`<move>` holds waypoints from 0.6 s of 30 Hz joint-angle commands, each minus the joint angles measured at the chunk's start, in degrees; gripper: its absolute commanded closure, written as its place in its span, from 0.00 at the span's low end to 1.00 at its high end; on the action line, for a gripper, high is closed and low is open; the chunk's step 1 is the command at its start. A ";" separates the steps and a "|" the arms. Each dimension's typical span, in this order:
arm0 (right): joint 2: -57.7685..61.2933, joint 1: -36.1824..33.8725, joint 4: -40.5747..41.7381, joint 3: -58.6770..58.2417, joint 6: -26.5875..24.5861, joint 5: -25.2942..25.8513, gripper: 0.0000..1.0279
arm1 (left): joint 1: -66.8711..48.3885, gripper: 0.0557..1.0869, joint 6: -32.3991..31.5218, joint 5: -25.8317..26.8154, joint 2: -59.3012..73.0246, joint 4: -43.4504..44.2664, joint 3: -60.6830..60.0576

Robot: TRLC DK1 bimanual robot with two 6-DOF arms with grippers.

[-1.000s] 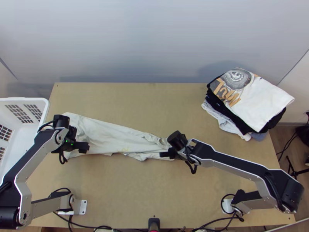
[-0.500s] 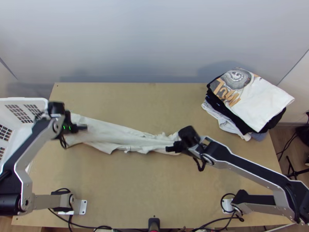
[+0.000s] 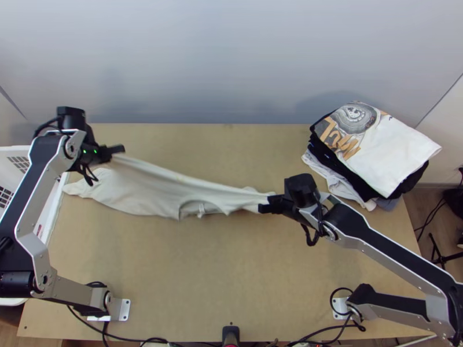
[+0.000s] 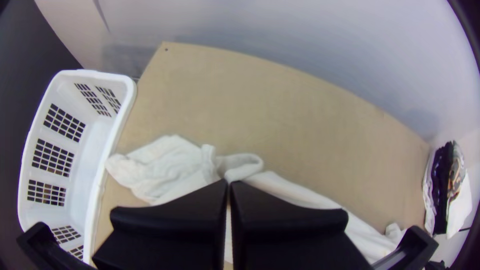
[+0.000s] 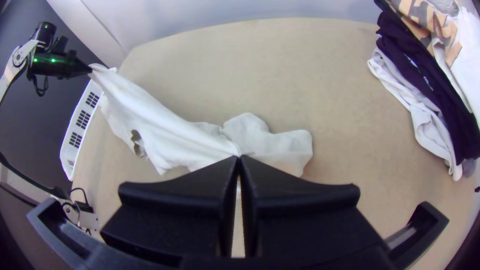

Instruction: Fold the t-shirt

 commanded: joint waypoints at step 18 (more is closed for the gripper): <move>0.90 -5.85 -4.38 -3.77 0.07 -1.40 0.97 | -40.19 0.97 10.78 21.69 -24.65 -31.39 -28.23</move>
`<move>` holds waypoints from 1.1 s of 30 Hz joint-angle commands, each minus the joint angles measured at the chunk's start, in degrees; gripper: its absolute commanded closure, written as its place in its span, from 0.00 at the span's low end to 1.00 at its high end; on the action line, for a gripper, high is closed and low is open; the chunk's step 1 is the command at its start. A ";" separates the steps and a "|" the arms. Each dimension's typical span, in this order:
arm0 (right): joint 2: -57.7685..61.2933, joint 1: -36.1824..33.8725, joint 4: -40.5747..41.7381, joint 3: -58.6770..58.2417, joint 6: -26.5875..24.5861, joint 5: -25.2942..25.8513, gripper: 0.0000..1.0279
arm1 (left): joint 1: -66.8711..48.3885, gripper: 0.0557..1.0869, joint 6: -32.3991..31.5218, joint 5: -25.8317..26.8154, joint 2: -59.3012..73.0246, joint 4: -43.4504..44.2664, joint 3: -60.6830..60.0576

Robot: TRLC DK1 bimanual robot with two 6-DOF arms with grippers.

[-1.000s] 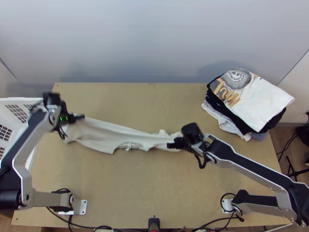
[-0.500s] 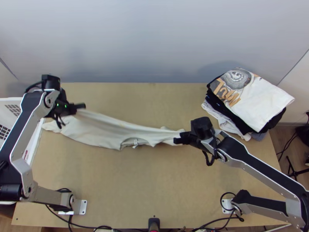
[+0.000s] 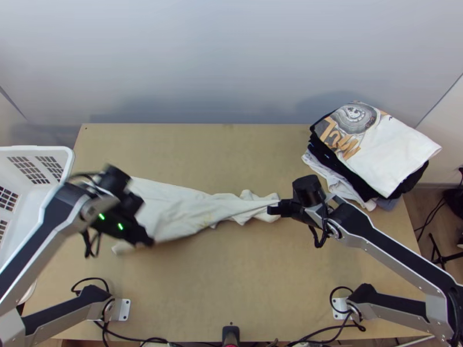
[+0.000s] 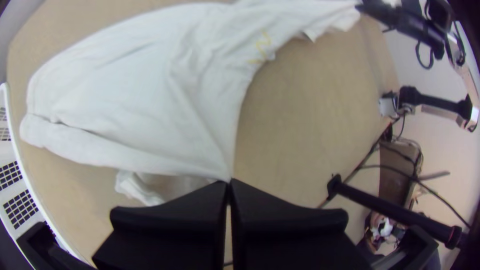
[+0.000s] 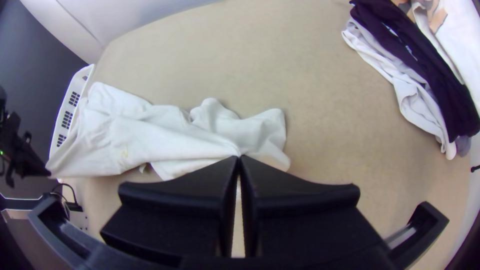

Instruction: Fold the t-shirt

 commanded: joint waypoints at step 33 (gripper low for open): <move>4.79 -2.78 5.95 -2.38 -0.52 -0.43 0.97 | 34.94 0.43 4.99 -11.47 49.76 32.70 22.85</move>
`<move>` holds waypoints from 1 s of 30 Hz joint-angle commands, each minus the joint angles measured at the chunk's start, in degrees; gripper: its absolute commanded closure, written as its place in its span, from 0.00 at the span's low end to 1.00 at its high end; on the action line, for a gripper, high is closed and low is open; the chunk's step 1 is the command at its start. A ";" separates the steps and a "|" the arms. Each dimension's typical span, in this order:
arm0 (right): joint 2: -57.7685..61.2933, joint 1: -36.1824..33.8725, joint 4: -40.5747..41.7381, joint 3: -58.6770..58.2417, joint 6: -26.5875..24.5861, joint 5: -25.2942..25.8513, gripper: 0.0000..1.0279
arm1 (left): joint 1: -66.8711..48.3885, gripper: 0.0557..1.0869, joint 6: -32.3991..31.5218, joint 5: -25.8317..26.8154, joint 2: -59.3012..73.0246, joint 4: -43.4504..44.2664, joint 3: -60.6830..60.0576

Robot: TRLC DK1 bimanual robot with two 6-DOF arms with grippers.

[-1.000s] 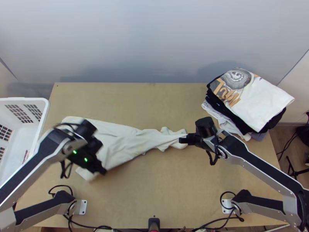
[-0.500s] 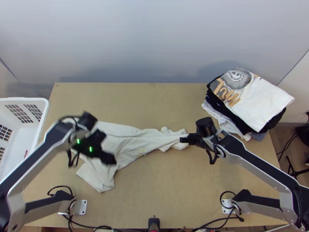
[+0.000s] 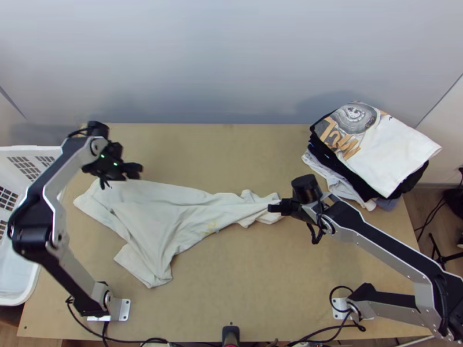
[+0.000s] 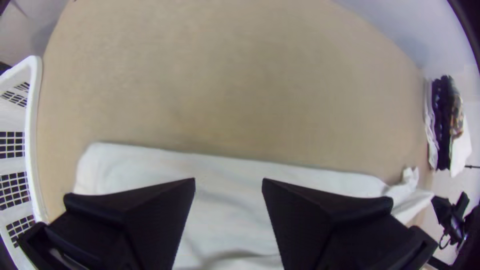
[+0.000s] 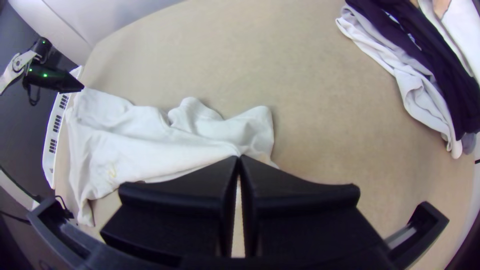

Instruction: Fold the t-shirt

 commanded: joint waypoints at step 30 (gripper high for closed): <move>9.67 -10.46 7.23 20.59 1.10 0.07 0.97 | 0.51 0.97 -21.33 -6.33 10.11 4.82 35.31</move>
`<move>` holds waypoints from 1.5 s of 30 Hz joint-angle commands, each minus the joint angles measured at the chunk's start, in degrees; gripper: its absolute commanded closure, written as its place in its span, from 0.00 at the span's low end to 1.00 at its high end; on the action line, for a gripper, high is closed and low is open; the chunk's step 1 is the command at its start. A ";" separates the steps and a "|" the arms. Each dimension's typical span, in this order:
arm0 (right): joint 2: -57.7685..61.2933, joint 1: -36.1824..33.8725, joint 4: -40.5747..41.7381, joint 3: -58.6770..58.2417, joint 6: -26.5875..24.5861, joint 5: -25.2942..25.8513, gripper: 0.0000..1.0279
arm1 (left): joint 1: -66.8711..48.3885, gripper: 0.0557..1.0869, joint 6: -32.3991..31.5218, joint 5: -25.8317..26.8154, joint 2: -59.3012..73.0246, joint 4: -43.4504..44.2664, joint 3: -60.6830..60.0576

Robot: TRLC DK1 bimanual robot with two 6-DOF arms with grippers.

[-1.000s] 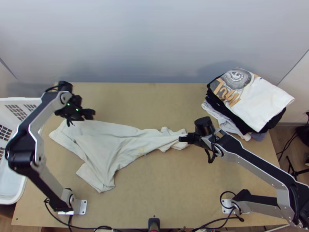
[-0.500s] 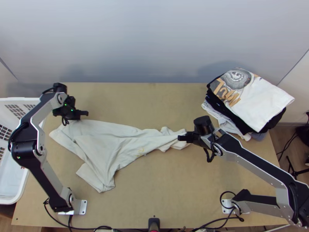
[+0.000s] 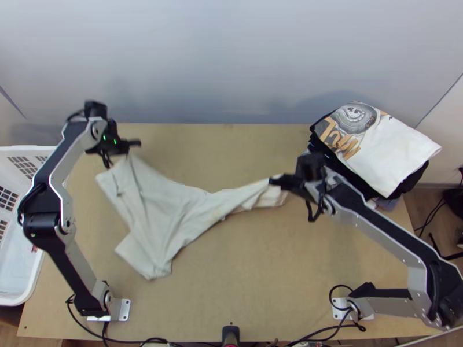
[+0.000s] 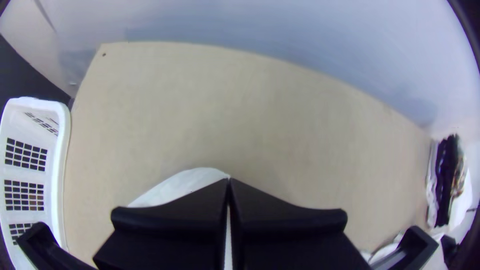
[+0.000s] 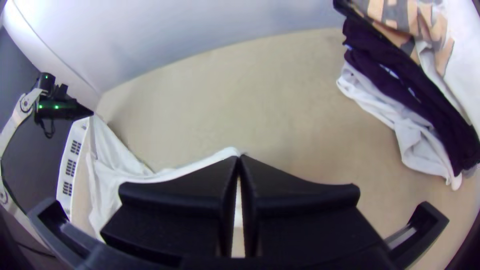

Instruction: Fold the t-shirt

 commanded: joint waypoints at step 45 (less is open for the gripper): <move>-1.99 0.12 -15.16 -0.95 1.76 -12.24 0.97 | -1.41 0.05 12.35 27.56 -8.37 -21.98 -10.03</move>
